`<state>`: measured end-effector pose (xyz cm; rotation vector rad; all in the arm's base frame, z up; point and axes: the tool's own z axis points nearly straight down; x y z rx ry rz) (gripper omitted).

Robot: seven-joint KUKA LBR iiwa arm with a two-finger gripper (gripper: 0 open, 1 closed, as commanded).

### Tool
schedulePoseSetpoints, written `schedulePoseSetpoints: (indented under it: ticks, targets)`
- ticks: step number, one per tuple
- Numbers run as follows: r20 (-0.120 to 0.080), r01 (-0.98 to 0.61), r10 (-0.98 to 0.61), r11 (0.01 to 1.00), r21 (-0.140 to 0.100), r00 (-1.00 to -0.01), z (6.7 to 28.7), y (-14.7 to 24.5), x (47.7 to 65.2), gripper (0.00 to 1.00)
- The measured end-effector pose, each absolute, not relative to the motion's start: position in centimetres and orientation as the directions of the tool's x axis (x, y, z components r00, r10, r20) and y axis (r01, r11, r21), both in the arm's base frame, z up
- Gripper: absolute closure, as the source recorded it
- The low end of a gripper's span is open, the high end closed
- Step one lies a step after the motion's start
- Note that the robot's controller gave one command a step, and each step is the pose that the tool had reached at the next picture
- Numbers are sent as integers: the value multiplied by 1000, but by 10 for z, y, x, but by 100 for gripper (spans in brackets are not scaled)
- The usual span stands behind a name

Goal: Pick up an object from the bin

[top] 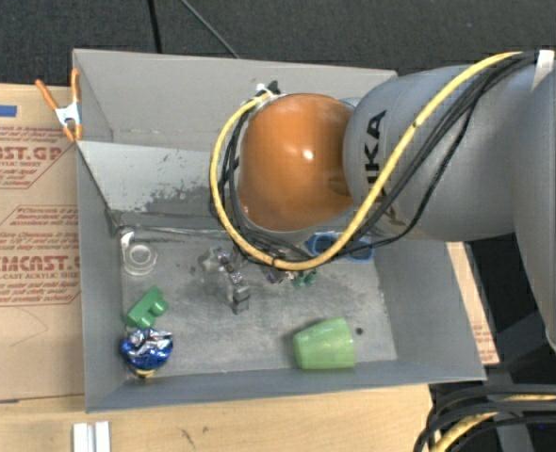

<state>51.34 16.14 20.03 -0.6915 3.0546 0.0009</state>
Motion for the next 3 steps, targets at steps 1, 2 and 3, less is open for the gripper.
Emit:
schedulePoseSetpoints:
  ticks: [1,2,3]
  targets:
    - [-3,-431,-431,902,1,-902,196,162,512,0]
    - [0,-549,-549,836,3,-836,148,221,506,0]
    - [-14,-598,-598,801,1,-801,69,239,488,0]
